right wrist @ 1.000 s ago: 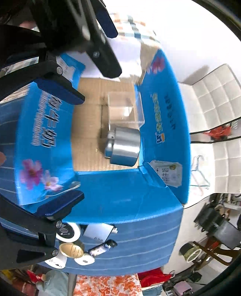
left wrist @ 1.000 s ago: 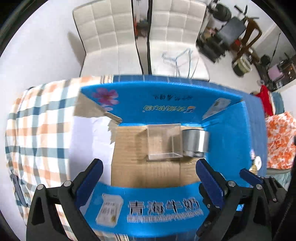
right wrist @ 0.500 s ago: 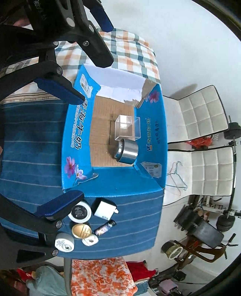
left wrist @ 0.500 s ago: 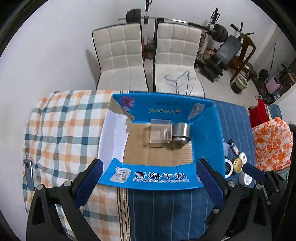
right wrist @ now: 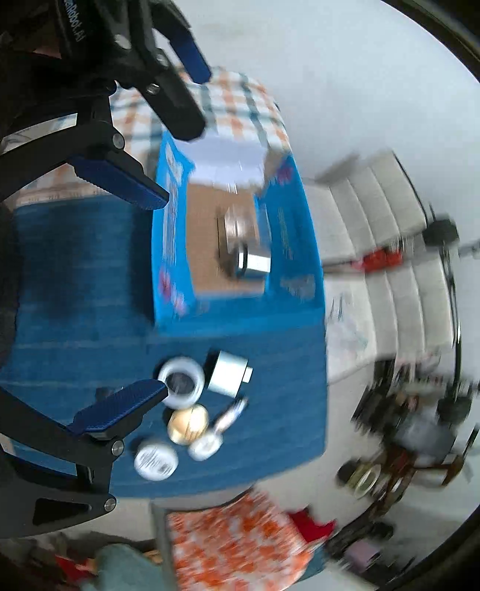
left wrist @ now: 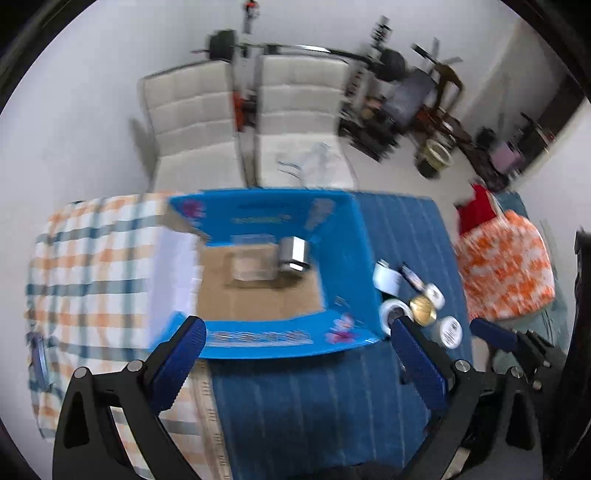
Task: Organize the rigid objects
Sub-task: 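Grasp the white cream jar with the right tool while the left tool grasps the black-lidded jar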
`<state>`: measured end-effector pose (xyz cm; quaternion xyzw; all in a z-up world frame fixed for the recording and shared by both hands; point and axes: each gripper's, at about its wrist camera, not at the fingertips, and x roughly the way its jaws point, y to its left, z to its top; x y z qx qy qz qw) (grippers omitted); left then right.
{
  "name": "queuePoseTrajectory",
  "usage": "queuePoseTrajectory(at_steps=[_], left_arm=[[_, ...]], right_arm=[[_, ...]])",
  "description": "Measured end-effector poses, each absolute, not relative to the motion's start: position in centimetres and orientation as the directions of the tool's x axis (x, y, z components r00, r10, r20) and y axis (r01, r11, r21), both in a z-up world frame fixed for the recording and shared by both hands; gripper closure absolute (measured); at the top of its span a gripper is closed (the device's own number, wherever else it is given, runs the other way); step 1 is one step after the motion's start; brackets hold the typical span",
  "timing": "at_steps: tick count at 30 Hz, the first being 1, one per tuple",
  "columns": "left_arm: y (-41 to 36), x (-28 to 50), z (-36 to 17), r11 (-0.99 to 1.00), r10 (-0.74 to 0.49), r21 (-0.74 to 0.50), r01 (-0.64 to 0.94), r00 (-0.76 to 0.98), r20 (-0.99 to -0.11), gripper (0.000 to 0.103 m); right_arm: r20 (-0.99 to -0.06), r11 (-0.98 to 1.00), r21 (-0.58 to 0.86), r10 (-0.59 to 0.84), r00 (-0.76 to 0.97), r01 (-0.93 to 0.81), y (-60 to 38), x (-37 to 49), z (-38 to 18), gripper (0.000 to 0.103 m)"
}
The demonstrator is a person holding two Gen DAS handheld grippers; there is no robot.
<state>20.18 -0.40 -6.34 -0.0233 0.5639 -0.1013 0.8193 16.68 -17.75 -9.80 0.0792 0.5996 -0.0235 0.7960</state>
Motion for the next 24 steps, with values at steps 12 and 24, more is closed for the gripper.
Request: queuePoseTrajectory(at_steps=[12, 24], left_arm=[[-21.1, 21.0, -17.4, 0.884, -0.225, -0.153, 0.441, 0.115, -0.967, 0.0], [-28.6, 23.1, -28.8, 0.869, -0.016, -0.043, 0.492, -0.059, -0.998, 0.001]], right_arm=[[-0.989, 0.877, 0.011, -0.061, 0.134, 0.48, -38.1, 14.1, -20.6, 0.008], [-0.998, 0.913, 0.0, -0.025, 0.055, 0.408, -40.8, 15.2, -28.1, 0.008]])
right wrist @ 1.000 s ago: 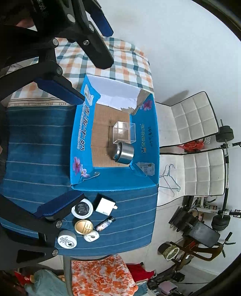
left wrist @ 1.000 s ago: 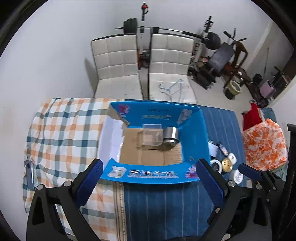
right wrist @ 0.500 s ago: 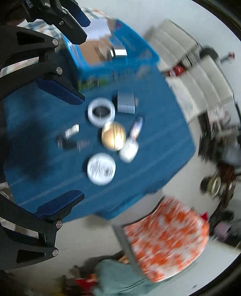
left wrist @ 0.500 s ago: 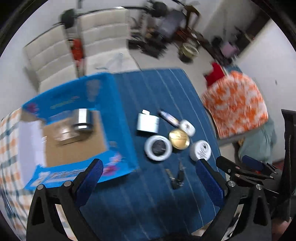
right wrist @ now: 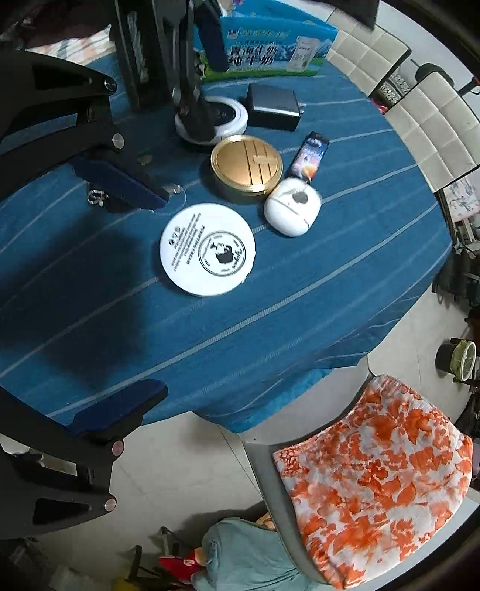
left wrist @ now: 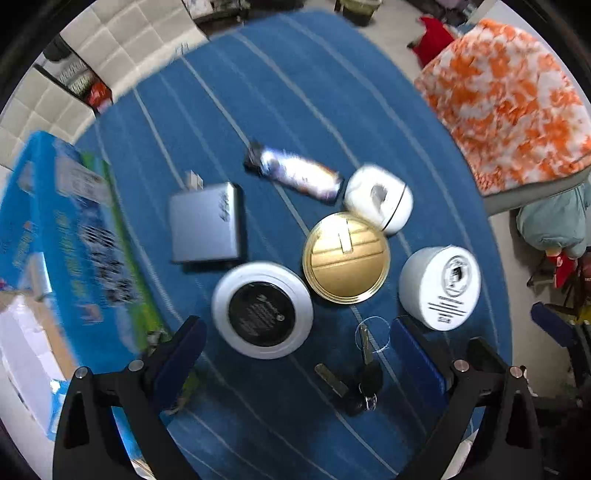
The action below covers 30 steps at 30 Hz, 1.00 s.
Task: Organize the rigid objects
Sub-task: 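Grasp the white cream jar with the right tool while the left tool grasps the black-lidded jar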
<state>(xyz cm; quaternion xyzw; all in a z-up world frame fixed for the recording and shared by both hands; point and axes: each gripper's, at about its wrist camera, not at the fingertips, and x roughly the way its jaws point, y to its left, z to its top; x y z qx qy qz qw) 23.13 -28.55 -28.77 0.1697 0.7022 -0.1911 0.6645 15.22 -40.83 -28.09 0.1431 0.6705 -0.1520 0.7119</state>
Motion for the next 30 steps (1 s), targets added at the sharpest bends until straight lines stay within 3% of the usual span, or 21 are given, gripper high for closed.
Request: queuePoseTrajectory(at_steps=[11, 13, 14, 16, 17, 24, 30], left_arm=[[-27.0, 23.5, -32.6, 0.934, 0.006, -0.022, 0.357, -0.078, -0.997, 0.003], [-26.2, 23.9, -33.0, 0.947, 0.004, -0.022, 0.321, -0.079, -0.997, 0.031], [-25.5, 24.2, -33.0, 0.952, -0.019, -0.042, 0.302, -0.08, -0.997, 0.03], [-24.7, 24.3, -32.9, 0.96, -0.058, -0.077, 0.27, -0.079, -0.995, 0.03], [-24.6, 24.2, -32.8, 0.961, -0.06, -0.079, 0.266, -0.077, -0.995, 0.03], [-24.0, 21.4, -32.8, 0.954, -0.097, -0.13, 0.271, -0.131, -0.987, 0.029], [-24.4, 21.0, -33.6, 0.946, -0.032, -0.061, 0.318, -0.096, -0.995, 0.028]], right_arm=[[-0.998, 0.951, -0.031, -0.045, 0.038, 0.309, -40.0, 18.1, -31.3, 0.008], [-0.997, 0.952, 0.001, -0.022, 0.07, 0.307, -40.1, 18.8, -31.4, 0.009], [-0.998, 0.954, -0.001, -0.019, 0.061, 0.298, -40.0, 19.3, -31.8, 0.011], [-1.0, 0.957, 0.024, 0.018, 0.021, 0.29, -39.9, 20.0, -32.8, 0.029], [-1.0, 0.957, 0.026, 0.029, -0.009, 0.288, -39.8, 20.1, -33.4, 0.031], [-0.998, 0.957, 0.031, 0.046, -0.046, 0.287, -40.6, 18.3, -33.5, 0.032], [-0.998, 0.951, 0.008, 0.026, -0.054, 0.308, -41.1, 18.3, -34.6, 0.03]])
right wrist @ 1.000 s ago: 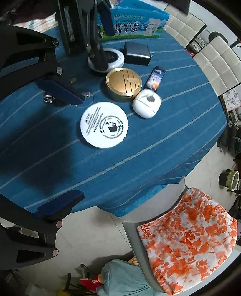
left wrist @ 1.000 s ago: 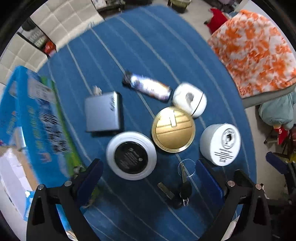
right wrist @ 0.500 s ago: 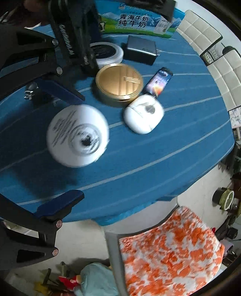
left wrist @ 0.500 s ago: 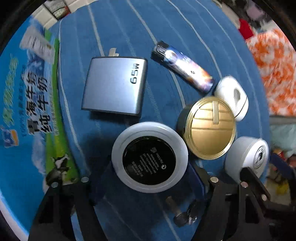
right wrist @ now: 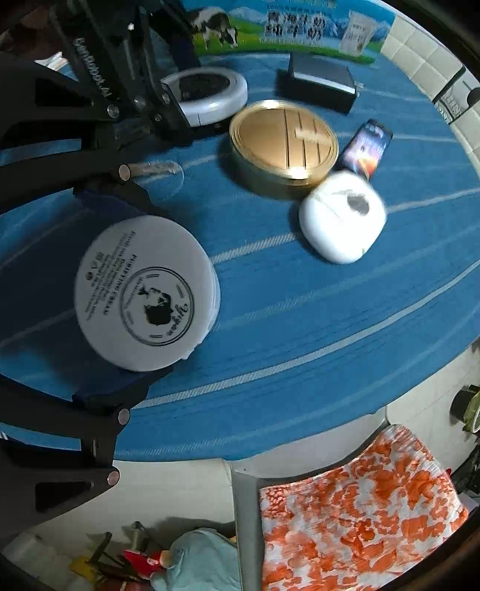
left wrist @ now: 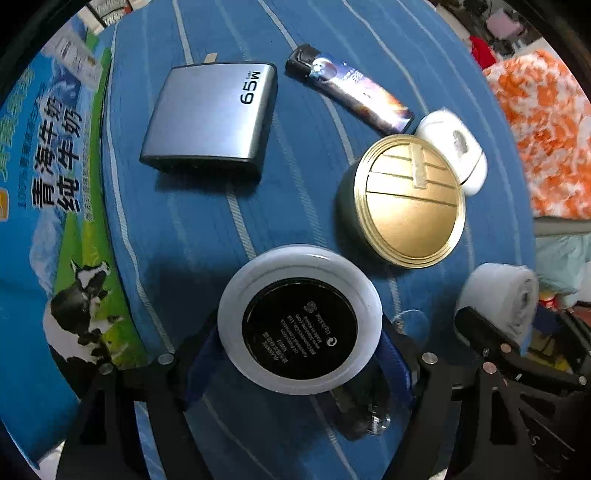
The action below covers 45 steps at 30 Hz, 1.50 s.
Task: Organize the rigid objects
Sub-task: 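Grasp the white cream jar with the right tool while the left tool grasps the black-lidded jar, then carry the white cream jar and black-lidded jar into the blue box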
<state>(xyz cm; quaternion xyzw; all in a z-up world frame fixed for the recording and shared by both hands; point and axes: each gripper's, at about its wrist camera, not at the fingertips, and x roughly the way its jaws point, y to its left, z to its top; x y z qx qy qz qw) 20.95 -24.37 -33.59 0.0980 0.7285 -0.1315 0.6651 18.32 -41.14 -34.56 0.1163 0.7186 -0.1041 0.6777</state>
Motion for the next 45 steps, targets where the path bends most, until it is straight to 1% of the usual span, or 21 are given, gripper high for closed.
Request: queuePoseTrajectory(at_steps=[3, 8, 12, 19, 25, 29, 33, 36, 39, 41, 45], left_arm=[[-24.4, 20.7, -33.6, 0.941, -0.021, -0.048, 0.334, -0.086, -0.996, 0.029], [-25.2, 20.1, -33.5, 0.943, -0.031, -0.059, 0.327, -0.088, -0.996, 0.03], [-24.1, 20.1, -31.4, 0.938, -0.08, -0.101, 0.332, -0.077, -0.994, 0.03], [-22.9, 18.6, -26.5, 0.926, -0.151, -0.148, 0.347, -0.019, -0.988, 0.03], [-20.6, 18.5, -21.1, 0.91, -0.233, -0.196, 0.365, 0.062, -0.97, 0.03], [-19.1, 18.5, -17.3, 0.907, -0.26, -0.192, 0.374, 0.138, -0.956, 0.03], [-16.2, 18.4, -14.1, 0.919, -0.268, -0.186, 0.348, 0.206, -0.941, 0.03], [-13.2, 18.4, -11.8, 0.934, -0.253, -0.163, 0.318, 0.267, -0.93, 0.03], [-9.6, 18.7, -10.1, 0.953, -0.231, -0.147, 0.266, 0.319, -0.919, 0.03], [-8.2, 19.1, -10.1, 0.962, -0.213, -0.137, 0.235, 0.339, -0.916, 0.03], [-2.7, 19.7, -9.7, 0.979, -0.178, -0.129, 0.156, 0.36, -0.916, 0.03]], right_arm=[[-0.997, 0.96, -0.051, -0.035, -0.063, 0.276, -40.3, 18.3, -34.6, 0.033], [-0.997, 0.943, -0.053, -0.029, -0.078, 0.329, -40.5, 18.0, -34.3, 0.033], [-0.998, 0.94, -0.056, -0.04, -0.054, 0.337, -40.5, 17.2, -32.9, 0.033], [-0.998, 0.948, -0.047, -0.055, 0.017, 0.316, -39.3, 15.7, -28.1, 0.033], [-0.991, 0.961, -0.045, -0.077, 0.108, 0.273, -37.1, 15.0, -22.4, 0.034], [-0.982, 0.972, -0.022, -0.066, 0.179, 0.234, -34.4, 15.1, -18.4, 0.034], [-0.97, 0.986, 0.018, -0.023, 0.241, 0.167, -29.7, 15.9, -15.1, 0.034], [-0.962, 0.994, 0.044, 0.014, 0.273, 0.102, -25.6, 16.9, -13.7, 0.033], [-0.959, 0.997, 0.059, 0.041, 0.282, 0.054, -21.7, 18.1, -13.6, 0.033], [-0.957, 0.995, 0.088, 0.074, 0.279, 0.037, -19.0, 19.2, -13.9, 0.033], [-0.96, 0.992, 0.125, 0.12, 0.254, 0.002, -14.3, 21.4, -15.2, 0.033]])
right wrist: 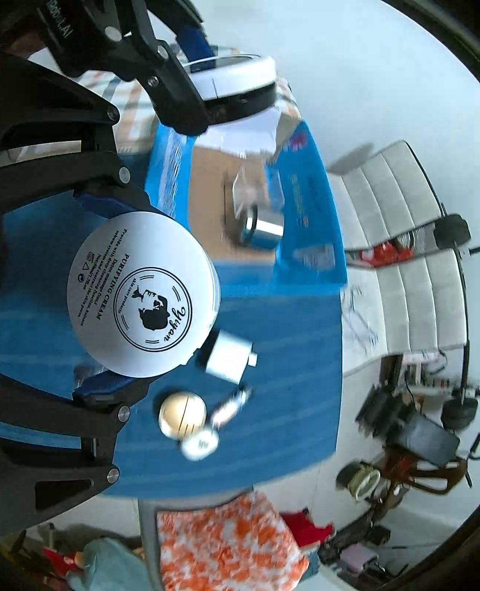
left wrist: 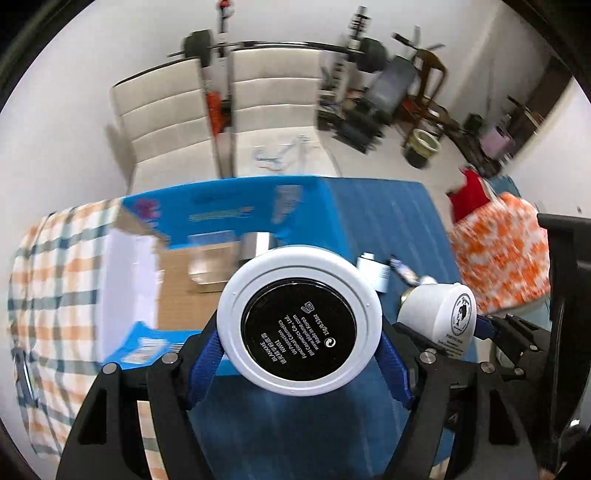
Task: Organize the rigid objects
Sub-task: 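Carry the white cream jar and black-lidded jar into the blue box, then release both jars beside the canister and withdraw both tools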
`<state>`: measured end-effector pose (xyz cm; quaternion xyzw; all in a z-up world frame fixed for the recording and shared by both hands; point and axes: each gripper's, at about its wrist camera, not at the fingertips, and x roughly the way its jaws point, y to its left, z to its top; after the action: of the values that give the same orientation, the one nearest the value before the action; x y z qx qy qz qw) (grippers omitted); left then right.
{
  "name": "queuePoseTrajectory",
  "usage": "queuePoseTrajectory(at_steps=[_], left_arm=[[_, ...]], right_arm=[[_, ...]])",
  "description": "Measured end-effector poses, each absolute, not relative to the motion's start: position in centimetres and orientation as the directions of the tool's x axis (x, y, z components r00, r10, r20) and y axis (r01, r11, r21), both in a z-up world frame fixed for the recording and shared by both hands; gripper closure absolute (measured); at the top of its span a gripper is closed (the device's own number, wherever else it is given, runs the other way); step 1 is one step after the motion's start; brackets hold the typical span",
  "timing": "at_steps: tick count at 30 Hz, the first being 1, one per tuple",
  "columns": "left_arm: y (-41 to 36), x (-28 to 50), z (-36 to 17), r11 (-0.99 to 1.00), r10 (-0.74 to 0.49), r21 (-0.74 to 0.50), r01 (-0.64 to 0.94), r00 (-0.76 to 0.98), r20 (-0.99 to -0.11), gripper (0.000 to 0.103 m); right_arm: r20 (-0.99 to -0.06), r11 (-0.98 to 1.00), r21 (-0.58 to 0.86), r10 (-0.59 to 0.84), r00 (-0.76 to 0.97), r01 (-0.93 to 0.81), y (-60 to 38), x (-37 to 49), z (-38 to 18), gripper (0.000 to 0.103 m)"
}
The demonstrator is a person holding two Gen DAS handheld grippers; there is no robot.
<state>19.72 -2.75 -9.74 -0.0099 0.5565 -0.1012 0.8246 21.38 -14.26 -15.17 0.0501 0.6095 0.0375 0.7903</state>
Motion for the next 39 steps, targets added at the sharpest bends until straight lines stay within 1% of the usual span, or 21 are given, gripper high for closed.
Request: queuePoseTrajectory(at_steps=[5, 8, 9, 12, 15, 19, 28, 39], left_arm=[[4.4, 22.0, -11.7, 0.992, -0.124, -0.119, 0.035, 0.338, -0.933, 0.03], [7.6, 24.1, -15.1, 0.991, -0.122, -0.134, -0.028, 0.265, -0.957, 0.03], [8.7, 25.1, -17.1, 0.989, -0.123, -0.138, -0.052, 0.224, -0.967, 0.03], [10.0, 27.4, -21.2, 0.991, -0.101, -0.113, -0.068, 0.151, -0.983, 0.03], [10.0, 29.2, -24.5, 0.996, -0.067, -0.072, -0.051, 0.095, -0.993, 0.03], [10.0, 30.7, -27.4, 0.998, -0.049, -0.05, -0.049, 0.038, -0.998, 0.03], [9.7, 33.8, -29.4, 0.998, -0.04, -0.04, -0.05, 0.015, -0.999, 0.029], [9.3, 34.9, -31.0, 0.998, -0.054, -0.052, -0.042, -0.044, -0.998, 0.028]], right_arm=[[-0.971, 0.989, 0.148, 0.15, 0.184, -0.023, -10.3, 23.8, -18.5, 0.033], [-0.982, 0.987, 0.159, 0.158, 0.104, -0.001, -8.5, 26.0, -22.5, 0.033], [-0.984, 0.987, 0.158, 0.156, 0.084, 0.008, -8.2, 26.5, -23.5, 0.033], [-0.989, 0.989, 0.146, 0.145, 0.024, 0.039, -7.7, 28.1, -27.3, 0.033], [-0.993, 0.992, 0.117, 0.118, -0.031, 0.038, -6.8, 29.0, -30.2, 0.033], [-0.995, 0.996, 0.085, 0.087, -0.059, 0.038, -5.8, 29.9, -32.5, 0.033], [-0.995, 0.998, 0.05, 0.054, -0.086, 0.049, -5.2, 32.0, -35.4, 0.033], [-0.985, 0.994, 0.07, 0.082, -0.151, 0.082, -4.9, 32.4, -37.8, 0.032]])
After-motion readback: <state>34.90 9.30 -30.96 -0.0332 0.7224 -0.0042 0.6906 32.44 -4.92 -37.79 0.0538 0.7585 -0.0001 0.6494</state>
